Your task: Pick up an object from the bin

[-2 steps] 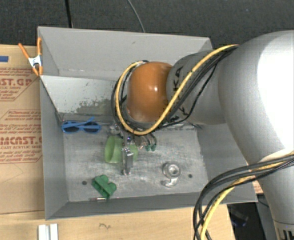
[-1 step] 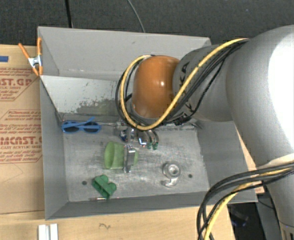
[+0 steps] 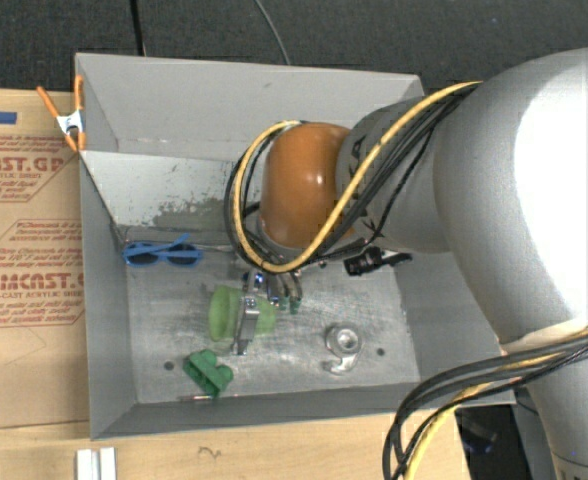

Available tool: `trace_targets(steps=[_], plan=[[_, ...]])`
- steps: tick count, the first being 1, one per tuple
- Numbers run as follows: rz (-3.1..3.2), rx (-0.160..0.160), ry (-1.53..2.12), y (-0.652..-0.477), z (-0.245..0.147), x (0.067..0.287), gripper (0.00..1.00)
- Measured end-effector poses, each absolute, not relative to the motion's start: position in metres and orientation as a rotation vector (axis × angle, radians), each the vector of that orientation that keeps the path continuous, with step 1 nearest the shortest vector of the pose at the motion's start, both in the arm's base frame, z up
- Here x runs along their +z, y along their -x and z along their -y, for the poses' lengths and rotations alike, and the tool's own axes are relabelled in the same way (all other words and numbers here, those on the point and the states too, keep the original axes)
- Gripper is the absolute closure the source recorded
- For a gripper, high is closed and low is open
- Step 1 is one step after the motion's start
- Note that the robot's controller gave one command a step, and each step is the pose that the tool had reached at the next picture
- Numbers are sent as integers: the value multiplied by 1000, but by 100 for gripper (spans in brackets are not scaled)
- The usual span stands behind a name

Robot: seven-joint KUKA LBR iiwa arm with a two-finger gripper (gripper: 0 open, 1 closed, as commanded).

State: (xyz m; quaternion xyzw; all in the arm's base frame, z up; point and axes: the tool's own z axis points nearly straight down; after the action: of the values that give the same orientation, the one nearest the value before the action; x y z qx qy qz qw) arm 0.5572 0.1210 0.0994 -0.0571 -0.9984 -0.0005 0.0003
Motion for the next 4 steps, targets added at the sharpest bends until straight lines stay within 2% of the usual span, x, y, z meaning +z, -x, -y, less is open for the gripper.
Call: trace_targets(steps=[1,2,3,4], plan=[[3134,-9,308,-554,-111,72,0],[3014,-9,912,-536,-91,72,0],[3016,-9,912,-537,-90,74,100],[3015,-6,909,-539,-91,157,100]])
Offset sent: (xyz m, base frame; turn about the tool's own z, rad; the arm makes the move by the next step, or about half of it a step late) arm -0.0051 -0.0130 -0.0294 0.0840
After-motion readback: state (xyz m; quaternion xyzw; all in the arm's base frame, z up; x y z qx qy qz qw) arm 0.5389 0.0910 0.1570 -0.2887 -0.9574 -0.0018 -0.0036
